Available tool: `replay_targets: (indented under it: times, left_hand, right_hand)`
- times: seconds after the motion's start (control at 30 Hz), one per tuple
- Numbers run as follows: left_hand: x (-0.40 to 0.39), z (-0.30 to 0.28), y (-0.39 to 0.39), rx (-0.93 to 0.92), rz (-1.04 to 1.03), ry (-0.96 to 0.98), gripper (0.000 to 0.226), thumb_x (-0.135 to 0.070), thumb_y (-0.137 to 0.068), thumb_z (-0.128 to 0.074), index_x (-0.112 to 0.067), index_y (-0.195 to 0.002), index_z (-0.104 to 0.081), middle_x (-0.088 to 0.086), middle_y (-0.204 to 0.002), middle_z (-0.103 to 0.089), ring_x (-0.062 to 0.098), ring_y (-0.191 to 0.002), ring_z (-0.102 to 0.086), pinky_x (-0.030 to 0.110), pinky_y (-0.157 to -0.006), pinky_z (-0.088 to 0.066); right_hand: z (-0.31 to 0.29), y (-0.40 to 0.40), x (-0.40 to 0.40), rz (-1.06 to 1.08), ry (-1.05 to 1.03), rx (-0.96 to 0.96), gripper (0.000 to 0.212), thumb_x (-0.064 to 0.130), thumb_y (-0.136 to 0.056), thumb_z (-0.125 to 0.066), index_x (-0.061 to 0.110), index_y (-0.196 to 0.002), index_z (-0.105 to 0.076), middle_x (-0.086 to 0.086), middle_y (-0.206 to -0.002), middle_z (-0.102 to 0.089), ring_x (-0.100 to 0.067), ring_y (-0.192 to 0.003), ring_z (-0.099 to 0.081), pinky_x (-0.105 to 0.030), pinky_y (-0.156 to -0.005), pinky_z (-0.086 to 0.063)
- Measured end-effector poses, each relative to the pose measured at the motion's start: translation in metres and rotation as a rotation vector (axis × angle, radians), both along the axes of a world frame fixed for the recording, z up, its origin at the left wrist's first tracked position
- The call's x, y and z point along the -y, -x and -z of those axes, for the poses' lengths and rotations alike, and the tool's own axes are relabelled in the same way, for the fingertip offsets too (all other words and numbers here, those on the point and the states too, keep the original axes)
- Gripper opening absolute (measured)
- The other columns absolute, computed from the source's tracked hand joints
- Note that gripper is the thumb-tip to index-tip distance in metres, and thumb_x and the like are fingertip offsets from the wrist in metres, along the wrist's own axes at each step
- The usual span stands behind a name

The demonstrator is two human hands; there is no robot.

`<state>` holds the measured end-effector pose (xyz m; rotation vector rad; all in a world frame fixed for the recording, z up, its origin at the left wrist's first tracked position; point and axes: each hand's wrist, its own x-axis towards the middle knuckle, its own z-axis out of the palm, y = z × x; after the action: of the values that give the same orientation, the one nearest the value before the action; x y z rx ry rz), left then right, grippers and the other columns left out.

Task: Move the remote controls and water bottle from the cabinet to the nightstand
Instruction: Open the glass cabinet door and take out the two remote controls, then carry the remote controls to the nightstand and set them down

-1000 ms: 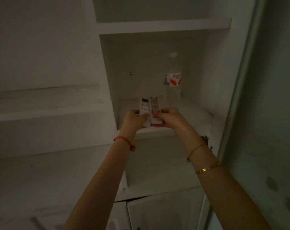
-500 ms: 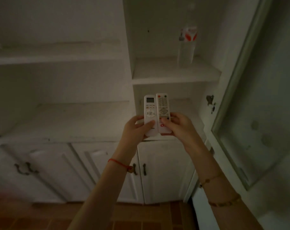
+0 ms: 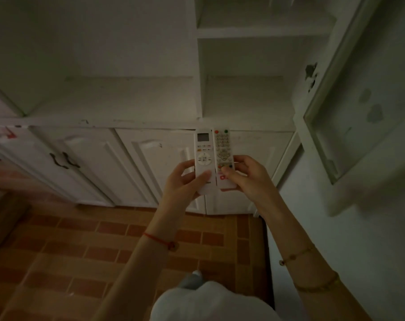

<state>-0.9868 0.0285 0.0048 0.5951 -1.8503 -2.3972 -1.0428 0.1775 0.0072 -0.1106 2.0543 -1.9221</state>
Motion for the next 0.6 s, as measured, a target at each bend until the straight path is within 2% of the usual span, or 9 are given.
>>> replay_targets:
  times: [0.07, 0.13, 0.23, 0.37, 0.47, 0.6]
  left_hand:
    - [-0.001, 0.009, -0.015, 0.004, 0.002, -0.004, 0.043, -0.010, -0.084, -0.067, -0.008, -0.124, -0.052, 0.012, -0.101, -0.073, 0.023, -0.090, -0.072, 0.029, -0.071, -0.060]
    - [-0.002, 0.017, -0.029, 0.005, -0.009, -0.021, 0.042, -0.009, -0.085, -0.066, -0.008, -0.124, -0.052, 0.011, -0.100, -0.074, 0.022, -0.087, -0.073, 0.026, -0.065, -0.058]
    - [0.001, 0.026, -0.046, 0.013, -0.026, -0.013, 0.040, -0.010, -0.085, -0.066, -0.009, -0.123, -0.053, 0.011, -0.101, -0.074, 0.023, -0.089, -0.072, 0.029, -0.070, -0.059]
    - [0.010, 0.035, -0.067, 0.033, -0.055, 0.029, 0.041, -0.012, -0.083, -0.068, -0.010, -0.122, -0.054, 0.011, -0.102, -0.074, 0.023, -0.091, -0.072, 0.034, -0.075, -0.059]
    - [0.019, 0.040, -0.081, 0.039, -0.118, 0.057, 0.041, -0.012, -0.082, -0.068, -0.010, -0.121, -0.055, 0.010, -0.097, -0.074, 0.023, -0.089, -0.073, 0.032, -0.071, -0.059]
    - [0.032, 0.044, -0.101, 0.061, -0.215, 0.102, 0.041, -0.012, -0.084, -0.068, -0.009, -0.122, -0.054, 0.014, -0.103, -0.073, 0.024, -0.091, -0.072, 0.034, -0.074, -0.060]
  right_hand:
    - [0.006, -0.013, -0.001, -0.005, -0.008, 0.018, 0.029, 0.013, -0.087, -0.066, 0.015, -0.114, -0.055, -0.006, -0.113, -0.067, -0.010, -0.087, -0.070, -0.028, -0.066, -0.061]
    - [0.014, -0.025, -0.001, -0.005, -0.027, 0.032, 0.031, 0.017, -0.086, -0.067, 0.017, -0.115, -0.056, -0.005, -0.114, -0.068, -0.014, -0.095, -0.069, -0.033, -0.077, -0.060]
    - [0.025, -0.038, 0.002, -0.035, -0.063, 0.046, 0.033, 0.023, -0.086, -0.068, 0.021, -0.116, -0.056, -0.001, -0.116, -0.068, -0.014, -0.100, -0.068, -0.037, -0.086, -0.058]
    - [0.035, -0.053, 0.014, -0.068, -0.072, 0.089, 0.038, 0.021, -0.086, -0.068, 0.017, -0.122, -0.056, -0.001, -0.117, -0.068, -0.014, -0.100, -0.068, -0.035, -0.087, -0.058]
    - [0.038, -0.059, 0.027, -0.122, -0.083, 0.099, 0.034, 0.020, -0.086, -0.068, 0.018, -0.118, -0.056, 0.000, -0.115, -0.067, -0.013, -0.098, -0.068, -0.033, -0.084, -0.058]
    - [0.044, -0.067, 0.049, -0.214, -0.074, 0.100, 0.030, 0.019, -0.086, -0.068, 0.019, -0.114, -0.057, 0.003, -0.108, -0.069, -0.008, -0.087, -0.071, -0.023, -0.072, -0.059]
